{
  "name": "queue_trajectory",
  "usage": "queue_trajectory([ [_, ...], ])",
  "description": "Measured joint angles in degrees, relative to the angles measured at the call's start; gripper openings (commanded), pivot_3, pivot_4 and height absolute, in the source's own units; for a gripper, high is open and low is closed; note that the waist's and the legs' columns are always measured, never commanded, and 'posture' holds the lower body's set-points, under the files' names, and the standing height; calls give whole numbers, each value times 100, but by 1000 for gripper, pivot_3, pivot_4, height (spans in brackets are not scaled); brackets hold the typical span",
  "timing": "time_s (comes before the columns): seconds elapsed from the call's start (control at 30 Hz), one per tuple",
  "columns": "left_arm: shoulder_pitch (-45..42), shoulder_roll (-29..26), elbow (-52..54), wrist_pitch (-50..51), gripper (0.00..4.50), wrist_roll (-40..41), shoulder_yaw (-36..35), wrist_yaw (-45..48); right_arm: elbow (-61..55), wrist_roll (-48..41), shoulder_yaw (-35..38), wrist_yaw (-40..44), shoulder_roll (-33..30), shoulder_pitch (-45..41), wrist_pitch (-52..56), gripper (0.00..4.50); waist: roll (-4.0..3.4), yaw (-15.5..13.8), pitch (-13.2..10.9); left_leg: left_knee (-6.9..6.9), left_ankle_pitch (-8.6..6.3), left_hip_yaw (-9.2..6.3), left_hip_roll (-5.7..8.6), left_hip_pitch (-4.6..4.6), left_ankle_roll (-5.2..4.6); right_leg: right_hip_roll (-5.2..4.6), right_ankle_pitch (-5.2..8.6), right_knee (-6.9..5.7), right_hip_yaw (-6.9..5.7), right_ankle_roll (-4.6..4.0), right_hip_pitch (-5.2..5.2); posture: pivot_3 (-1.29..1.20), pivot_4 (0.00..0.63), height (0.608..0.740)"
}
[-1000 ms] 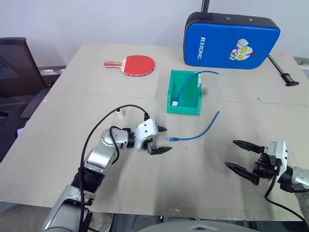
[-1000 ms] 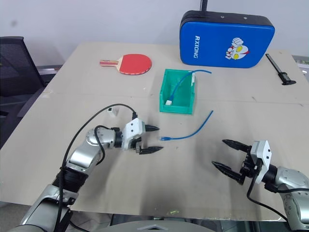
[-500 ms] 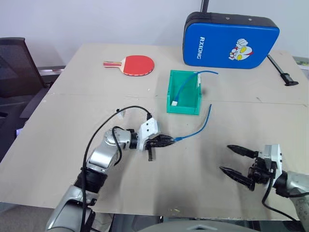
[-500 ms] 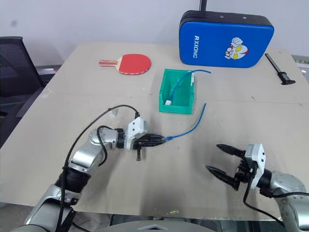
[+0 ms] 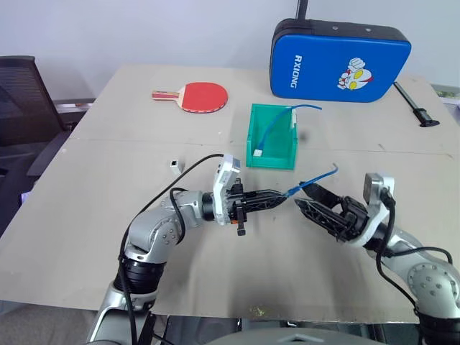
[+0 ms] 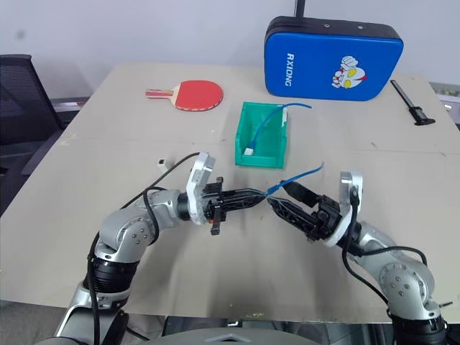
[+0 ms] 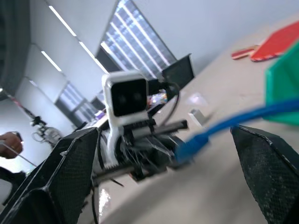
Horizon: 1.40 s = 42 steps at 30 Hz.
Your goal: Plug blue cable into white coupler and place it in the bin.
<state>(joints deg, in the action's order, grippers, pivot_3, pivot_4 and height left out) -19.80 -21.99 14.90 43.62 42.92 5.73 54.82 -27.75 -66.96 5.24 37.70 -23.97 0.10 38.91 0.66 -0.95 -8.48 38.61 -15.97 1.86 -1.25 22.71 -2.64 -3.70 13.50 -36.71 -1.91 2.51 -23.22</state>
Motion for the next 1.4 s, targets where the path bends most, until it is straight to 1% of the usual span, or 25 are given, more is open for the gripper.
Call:
queue_trajectory([
  [0.1,-94,228,-1,-1,27,40,-59,-153,159,25,-114,-20,81,-91,95,4500,4,12,-3,0,0,1,1,2,0,0,0,2,3,1,0,0,150,729],
  [0.17,-111,259,-1,0,27,62,-58,-160,183,43,-180,-54,162,-176,98,4500,4,20,-3,0,0,1,-1,0,0,4,0,0,3,0,-1,0,150,729],
  [0.2,-111,288,-1,3,0,64,-41,-161,192,47,-181,-70,247,-248,88,3920,4,27,-3,0,0,1,-1,-1,0,7,0,-3,4,0,-1,0,150,729],
  [0.23,-110,299,-1,4,0,68,-24,-161,192,49,-186,-72,260,-299,82,3665,4,26,-3,0,0,0,-1,-2,0,7,0,-4,3,0,-1,0,150,729],
  [0.3,-97,296,-1,13,0,75,-15,-161,191,71,-183,-62,260,-337,65,2726,4,24,-3,0,0,-2,-2,-3,0,9,0,-6,1,0,-1,0,150,729],
  [0.33,-78,286,-1,18,0,95,-17,-152,201,89,-180,-65,271,-329,65,2091,4,16,-3,0,0,-2,-2,-3,0,8,0,-6,1,0,-1,0,150,729],
  [0.5,-60,254,23,41,0,188,-8,-84,290,75,-99,-35,307,-308,52,57,4,20,-3,2,0,2,-1,-3,0,7,0,-6,6,0,-1,0,150,729],
  [0.77,-17,221,52,63,0,247,2,-89,296,24,-46,-58,340,-290,71,4,4,20,-3,2,0,0,-1,-3,0,8,0,-6,6,0,-1,0,150,729],
  [0.83,7,221,52,55,959,282,2,-86,296,21,-46,-57,340,-289,89,0,4,21,-3,2,0,0,-2,-3,0,8,0,-6,5,0,-1,0,150,729],
  [0.87,58,204,61,33,1212,271,12,-75,283,-2,-48,-58,352,-297,94,0,4,22,-3,2,0,0,-1,-3,0,8,0,-6,6,0,-1,0,150,729],
  [1.0,221,248,61,-156,3042,81,36,-263,264,-92,-42,-54,346,-308,104,0,4,20,-3,2,0,0,-2,-3,0,7,0,-5,6,0,-1,0,150,729],
  [1.03,240,265,65,-221,3360,18,34,-315,264,-104,-42,-53,339,-317,108,0,4,17,-3,2,0,0,-2,-3,0,7,0,-6,6,0,-1,0,150,729],
  [1.07,338,261,128,-294,4041,-23,22,-394,264,-122,-42,-51,326,-337,123,0,4,19,-3,2,0,1,-2,-3,0,7,-1,-6,8,0,-1,0,150,729],
  [1.1,492,257,239,-312,4478,-38,18,-452,264,-142,-31,-50,288,-338,136,0,4,22,-3,2,0,1,-2,-3,0,6,-1,-6,10,0,-1,0,150,729],
  [1.17,644,233,354,-332,4478,-57,-12,-544,266,-156,-28,-44,278,-360,172,0,4,26,-3,2,0,1,-3,-3,0,6,-1,-6,11,-1,-1,0,150,729],
  [1.3,1404,101,939,-451,4478,-132,-337,-1021,273,-112,-22,3,185,-448,188,0,3,37,-3,0,0,-2,-7,-4,0,4,0,-6,26,-1,-2,0,150,729],
  [1.33,1771,124,1129,-679,4478,-352,-469,-1313,274,-2,-23,44,178,-470,114,0,2,44,-3,-1,0,-1,-7,-5,0,2,0,-5,30,-1,-2,0,150,729],
  [1.4,2419,340,1273,-1409,4478,-1137,-665,-2005,300,470,-25,183,121,-521,-201,0,2,26,-3,-2,0,1,-4,-6,0,-1,-1,-3,32,-1,-2,0,150,729],
])
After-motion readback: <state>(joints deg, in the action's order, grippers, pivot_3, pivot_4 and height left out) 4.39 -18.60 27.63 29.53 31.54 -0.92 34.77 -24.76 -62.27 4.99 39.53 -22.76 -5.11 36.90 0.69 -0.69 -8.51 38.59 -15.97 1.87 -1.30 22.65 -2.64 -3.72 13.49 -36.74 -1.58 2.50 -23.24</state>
